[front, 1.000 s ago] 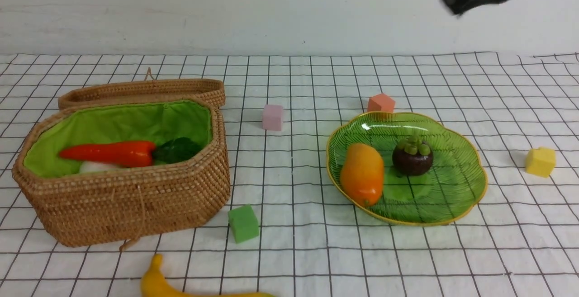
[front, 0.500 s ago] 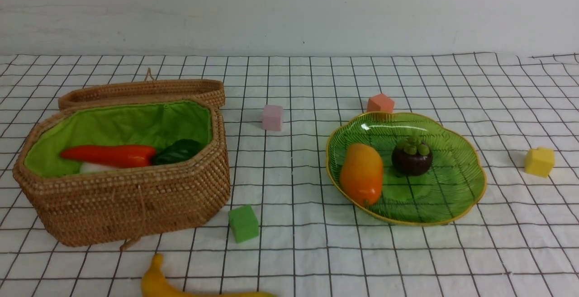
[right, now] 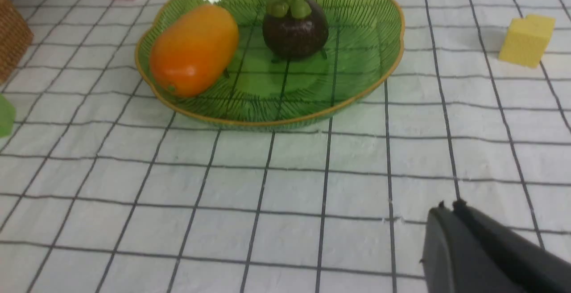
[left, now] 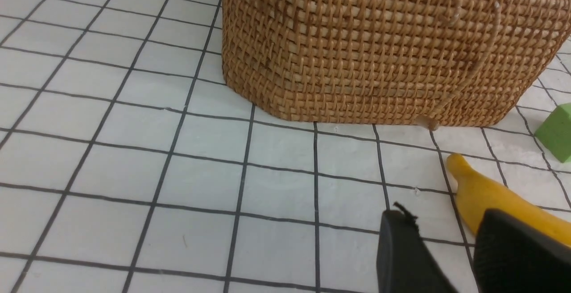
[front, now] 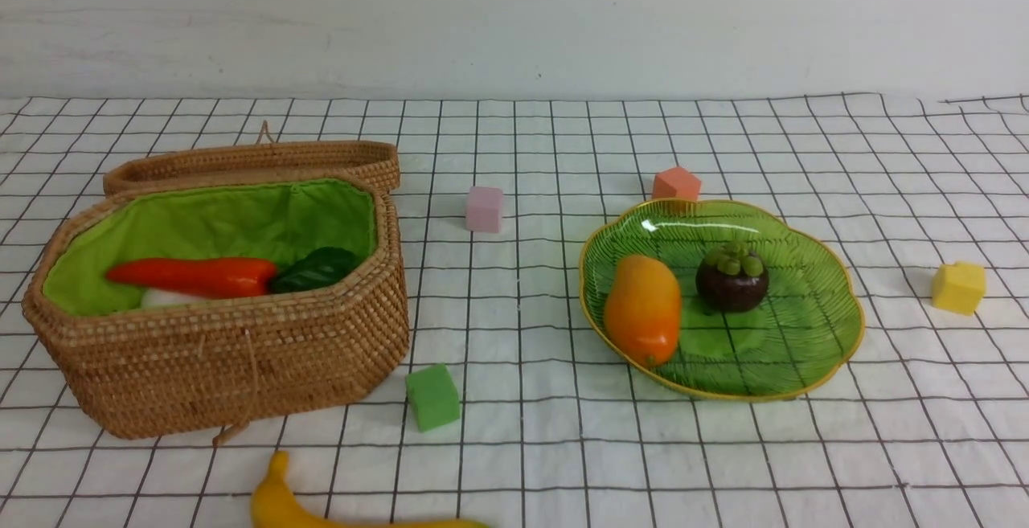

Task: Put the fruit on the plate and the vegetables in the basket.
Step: Use the left arm to grab a banana and put it into the right plate

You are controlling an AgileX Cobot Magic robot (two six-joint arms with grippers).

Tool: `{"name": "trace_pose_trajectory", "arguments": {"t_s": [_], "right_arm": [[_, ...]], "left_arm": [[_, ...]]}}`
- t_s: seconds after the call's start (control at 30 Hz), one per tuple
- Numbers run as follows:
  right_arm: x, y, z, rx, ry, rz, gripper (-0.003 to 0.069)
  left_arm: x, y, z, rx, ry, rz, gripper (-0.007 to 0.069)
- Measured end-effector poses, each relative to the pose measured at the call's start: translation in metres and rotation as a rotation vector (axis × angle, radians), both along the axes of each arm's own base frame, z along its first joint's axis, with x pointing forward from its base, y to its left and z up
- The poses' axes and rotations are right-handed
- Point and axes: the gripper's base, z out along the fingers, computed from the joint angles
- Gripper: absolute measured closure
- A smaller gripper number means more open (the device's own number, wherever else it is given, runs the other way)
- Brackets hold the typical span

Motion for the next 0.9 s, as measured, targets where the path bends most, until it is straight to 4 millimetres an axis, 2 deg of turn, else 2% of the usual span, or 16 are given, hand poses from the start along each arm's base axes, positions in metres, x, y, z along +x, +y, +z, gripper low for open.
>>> {"name": "trace_pose_trajectory", "arguments": {"t_s": [0.13,0.3,0.4,0.5,0.53,0.9], "right_arm": [[-0.004,0.0,-0.008,-0.005,0.044,0.009,0.0654],[-0.026,-0.009,-0.009,-0.037,-0.032,-0.088,0.065],[-0.038,-0.013,-0.024,-0.042,-0.097,-0.17,0.0647],[-0.041,-0.015,-0.038,-0.045,-0.104,-0.216,0.0644],[-0.04,-0.017,-0.051,-0.044,-0.082,-0.242,0.0642],[-0.037,-0.019,-0.049,-0.048,-0.156,-0.268,0.0631]], "left_arm": [[0.0,0.0,0.0,0.0,0.0,0.0,0.0386],[0.0,0.0,0.0,0.0,0.0,0.0,0.0386],[0.0,0.0,0.0,0.0,0.0,0.0,0.0386],[0.0,0.0,0.0,0.0,-0.001,0.0,0.0386],[0.0,0.0,0.0,0.0,0.0,0.0,0.0386],[0.0,0.0,0.0,0.0,0.0,0.0,0.0386]]}}
